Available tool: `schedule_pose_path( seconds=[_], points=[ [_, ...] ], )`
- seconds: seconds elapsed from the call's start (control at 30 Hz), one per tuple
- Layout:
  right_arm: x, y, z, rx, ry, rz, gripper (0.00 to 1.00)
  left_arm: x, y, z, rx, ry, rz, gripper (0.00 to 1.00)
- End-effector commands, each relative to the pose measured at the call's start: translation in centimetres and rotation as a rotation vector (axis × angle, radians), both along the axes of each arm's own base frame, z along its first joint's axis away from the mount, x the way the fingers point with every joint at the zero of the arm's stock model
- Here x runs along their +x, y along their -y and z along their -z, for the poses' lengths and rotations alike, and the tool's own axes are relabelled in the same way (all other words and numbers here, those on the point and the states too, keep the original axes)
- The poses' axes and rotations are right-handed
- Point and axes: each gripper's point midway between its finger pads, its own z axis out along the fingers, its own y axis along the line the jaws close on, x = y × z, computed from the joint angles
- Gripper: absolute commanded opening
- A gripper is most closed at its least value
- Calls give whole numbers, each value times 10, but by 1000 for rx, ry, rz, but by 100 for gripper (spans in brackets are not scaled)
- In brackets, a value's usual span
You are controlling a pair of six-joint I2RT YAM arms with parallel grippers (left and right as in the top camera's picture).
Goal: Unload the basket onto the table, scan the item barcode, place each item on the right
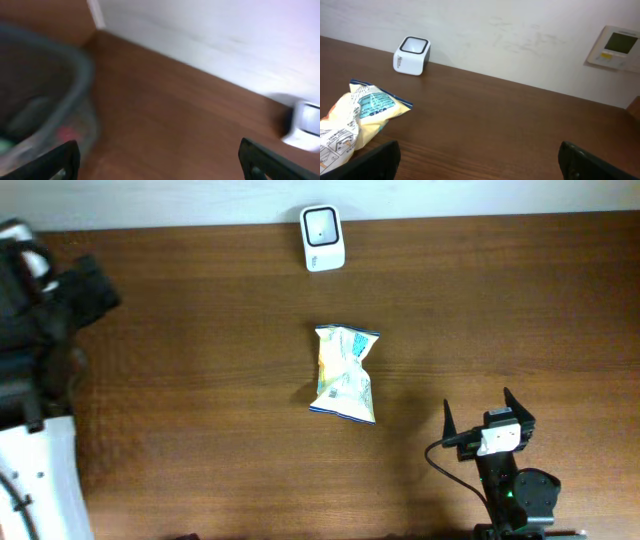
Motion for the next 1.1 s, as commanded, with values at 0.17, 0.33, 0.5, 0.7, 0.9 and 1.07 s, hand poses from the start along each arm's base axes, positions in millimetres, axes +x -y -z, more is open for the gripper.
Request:
schedule_pose_path(
  seconds=[0.17, 0.33, 0.5, 0.7, 0.9, 1.07],
  points=[
    [0, 3, 3, 7, -3, 17, 99, -75, -149, 38, -50, -121, -427, 98],
    [0, 3, 3, 6, -3, 17, 99, -83, -187, 100, -165, -270, -498, 94],
    [0, 3, 3, 6, -3, 17, 99, -114, -216, 167, -302, -377, -573, 95],
    [0, 3, 3, 7, -3, 17, 99, -112, -223, 249, -148, -539, -251, 98],
    [0, 3, 3, 7, -3, 17, 99, -102, -238, 278, 132, -682, 79, 98],
    [0, 3, 3, 6, -3, 17, 99, -91, -254, 308, 197, -723, 166, 98]
  ],
)
